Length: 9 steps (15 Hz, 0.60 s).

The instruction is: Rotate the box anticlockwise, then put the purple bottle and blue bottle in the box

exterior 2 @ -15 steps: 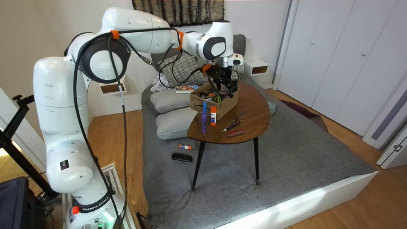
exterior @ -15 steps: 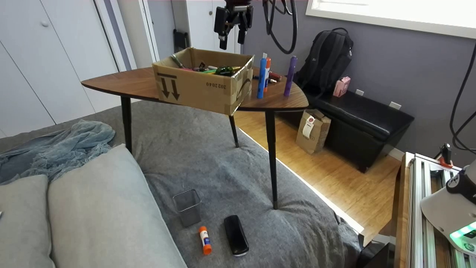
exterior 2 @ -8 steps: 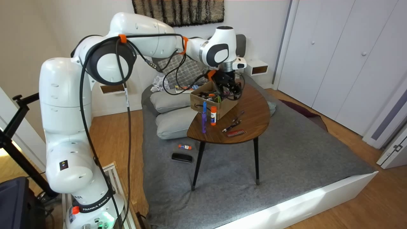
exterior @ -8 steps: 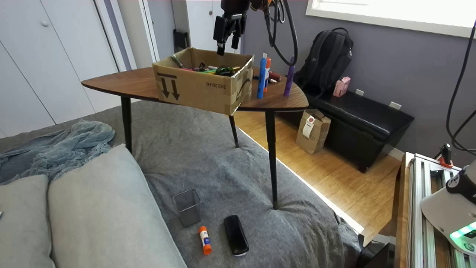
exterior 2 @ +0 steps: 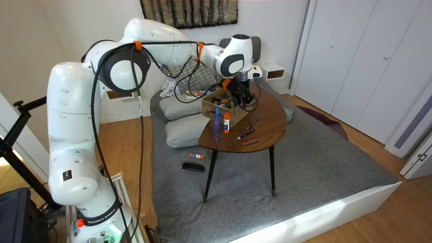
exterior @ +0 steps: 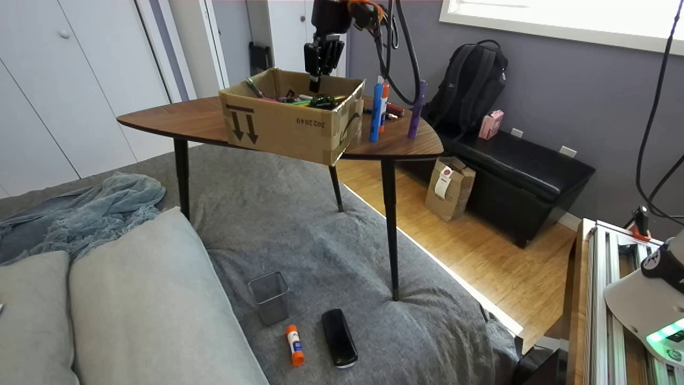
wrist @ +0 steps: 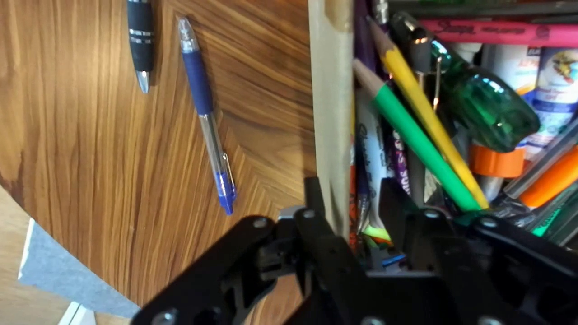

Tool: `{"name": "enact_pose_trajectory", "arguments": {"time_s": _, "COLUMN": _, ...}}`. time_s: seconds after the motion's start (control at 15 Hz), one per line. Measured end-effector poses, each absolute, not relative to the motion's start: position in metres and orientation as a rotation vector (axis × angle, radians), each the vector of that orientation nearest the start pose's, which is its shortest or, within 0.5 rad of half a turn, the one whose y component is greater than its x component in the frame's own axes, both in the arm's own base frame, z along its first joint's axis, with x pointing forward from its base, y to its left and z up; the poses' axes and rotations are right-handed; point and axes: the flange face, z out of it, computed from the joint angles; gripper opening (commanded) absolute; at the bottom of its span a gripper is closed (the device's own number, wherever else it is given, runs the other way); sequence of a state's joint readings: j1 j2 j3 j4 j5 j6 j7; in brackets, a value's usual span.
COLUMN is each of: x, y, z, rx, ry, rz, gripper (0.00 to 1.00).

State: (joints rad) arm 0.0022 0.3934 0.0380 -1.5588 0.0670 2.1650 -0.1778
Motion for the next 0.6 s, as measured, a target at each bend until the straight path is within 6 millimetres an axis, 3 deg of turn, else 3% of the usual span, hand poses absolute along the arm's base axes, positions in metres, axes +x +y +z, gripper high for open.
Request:
{"name": "enact_pose_trajectory", "arguments": {"time_s": 0.13, "x": 0.6934, "y": 0.0276, "z": 0.4363, "rx": -3.051, "ry": -0.279, "rz": -0.324, "gripper": 0.01}}
{"name": "enact_pose_trajectory", "arguments": {"time_s": 0.6, "x": 0.6959, "y": 0.0184, "z": 0.4358, "rx": -3.05, "ry": -0.269, "rz": -0.333, "gripper": 0.02}}
